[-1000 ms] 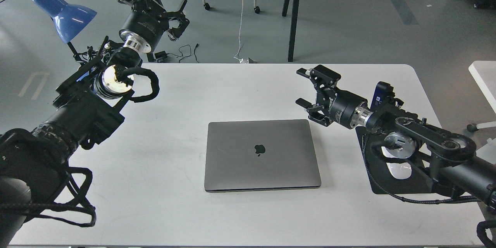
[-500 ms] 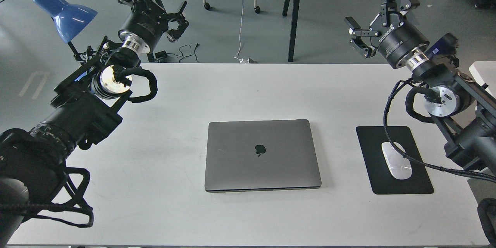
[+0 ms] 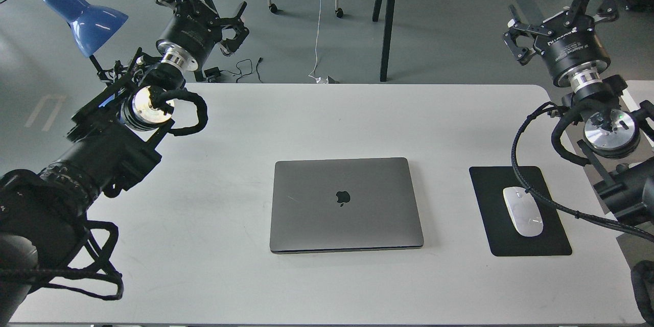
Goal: Close notebook with right arm
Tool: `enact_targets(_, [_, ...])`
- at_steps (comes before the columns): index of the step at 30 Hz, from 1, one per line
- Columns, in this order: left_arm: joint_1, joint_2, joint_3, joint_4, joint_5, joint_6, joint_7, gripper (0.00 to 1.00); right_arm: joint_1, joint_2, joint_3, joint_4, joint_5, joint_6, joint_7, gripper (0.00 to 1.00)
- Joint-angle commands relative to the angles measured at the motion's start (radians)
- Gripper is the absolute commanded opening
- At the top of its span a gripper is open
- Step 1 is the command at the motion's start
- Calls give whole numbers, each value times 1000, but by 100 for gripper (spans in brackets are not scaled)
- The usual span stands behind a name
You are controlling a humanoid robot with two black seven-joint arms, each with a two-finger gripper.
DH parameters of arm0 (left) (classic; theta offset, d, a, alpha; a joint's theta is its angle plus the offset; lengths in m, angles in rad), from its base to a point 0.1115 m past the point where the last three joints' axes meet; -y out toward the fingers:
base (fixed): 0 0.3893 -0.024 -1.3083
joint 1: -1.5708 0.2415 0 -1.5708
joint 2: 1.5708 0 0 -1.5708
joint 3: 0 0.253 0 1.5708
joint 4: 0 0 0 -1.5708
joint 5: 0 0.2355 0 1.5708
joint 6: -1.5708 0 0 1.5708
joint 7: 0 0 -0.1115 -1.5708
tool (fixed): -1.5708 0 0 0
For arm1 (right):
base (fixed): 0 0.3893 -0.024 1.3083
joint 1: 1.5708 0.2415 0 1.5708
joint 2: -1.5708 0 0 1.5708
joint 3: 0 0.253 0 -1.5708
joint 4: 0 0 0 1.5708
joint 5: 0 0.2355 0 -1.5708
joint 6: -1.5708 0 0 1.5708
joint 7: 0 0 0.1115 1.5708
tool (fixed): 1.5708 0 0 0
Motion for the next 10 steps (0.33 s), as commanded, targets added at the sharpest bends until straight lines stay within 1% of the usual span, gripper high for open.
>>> enact_targets(1, [0,-2,0,0,0,0,0,100,0,2,0,-35,4,0,1,100])
enact_targets(10, [0,0,0,0,0,0,0,100,5,2,-3,-33,2,-3,1,100])
